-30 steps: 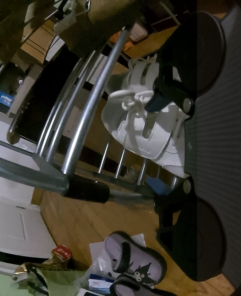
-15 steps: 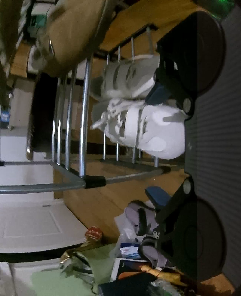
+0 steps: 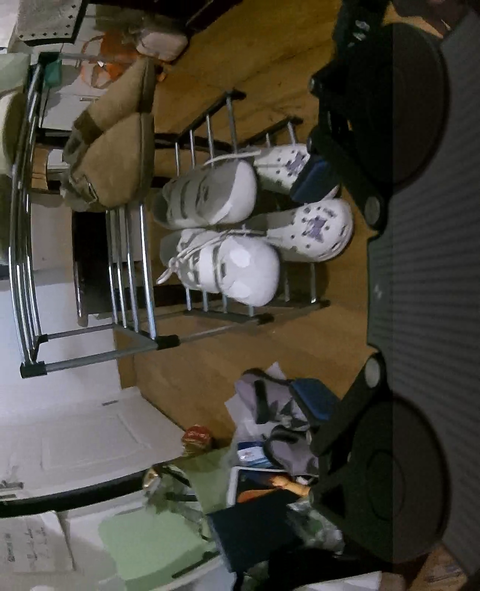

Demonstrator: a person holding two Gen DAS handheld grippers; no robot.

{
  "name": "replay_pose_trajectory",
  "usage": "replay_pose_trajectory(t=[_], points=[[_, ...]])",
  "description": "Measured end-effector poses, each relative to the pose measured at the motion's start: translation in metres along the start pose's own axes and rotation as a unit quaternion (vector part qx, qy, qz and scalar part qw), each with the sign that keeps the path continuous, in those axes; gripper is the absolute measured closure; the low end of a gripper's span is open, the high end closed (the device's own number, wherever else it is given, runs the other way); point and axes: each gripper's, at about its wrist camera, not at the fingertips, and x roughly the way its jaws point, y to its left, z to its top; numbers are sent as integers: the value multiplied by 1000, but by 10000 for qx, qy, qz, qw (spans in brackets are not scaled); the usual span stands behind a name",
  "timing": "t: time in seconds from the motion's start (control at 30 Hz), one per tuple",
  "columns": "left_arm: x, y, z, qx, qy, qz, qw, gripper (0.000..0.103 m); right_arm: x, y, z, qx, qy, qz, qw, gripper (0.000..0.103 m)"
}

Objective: Organize scattered shoes

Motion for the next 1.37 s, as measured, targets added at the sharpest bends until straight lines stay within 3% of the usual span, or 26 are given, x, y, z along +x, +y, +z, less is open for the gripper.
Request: replay_pose_trajectory(t=[0.17,0.27,0.33,0.57,0.83,1.37], points=[[-39,-9,-7,-118,72,-273,9995,0,-59,22,2,-797,96,-431,9958,1],[-68,-20,-12,-25,59,-337,9994,0,-92,36,2,-1348,-97,-1064,9851,0],[-81,-25,-15,23,-8,-278,9996,0,-106,38,2,-1411,-177,-1202,9825,0],[-117,-44,-22,56,-110,-4,9999,0,-140,26,2,-1536,-421,-1076,9814,0],[-108,-68,-32,-62,315,31,9995,0,-139,0,5,-1588,-477,-1006,9810,0],[-122,-91,-45,144,270,-139,9994,0,-152,-27,2,-1604,-586,-1021,9800,0]])
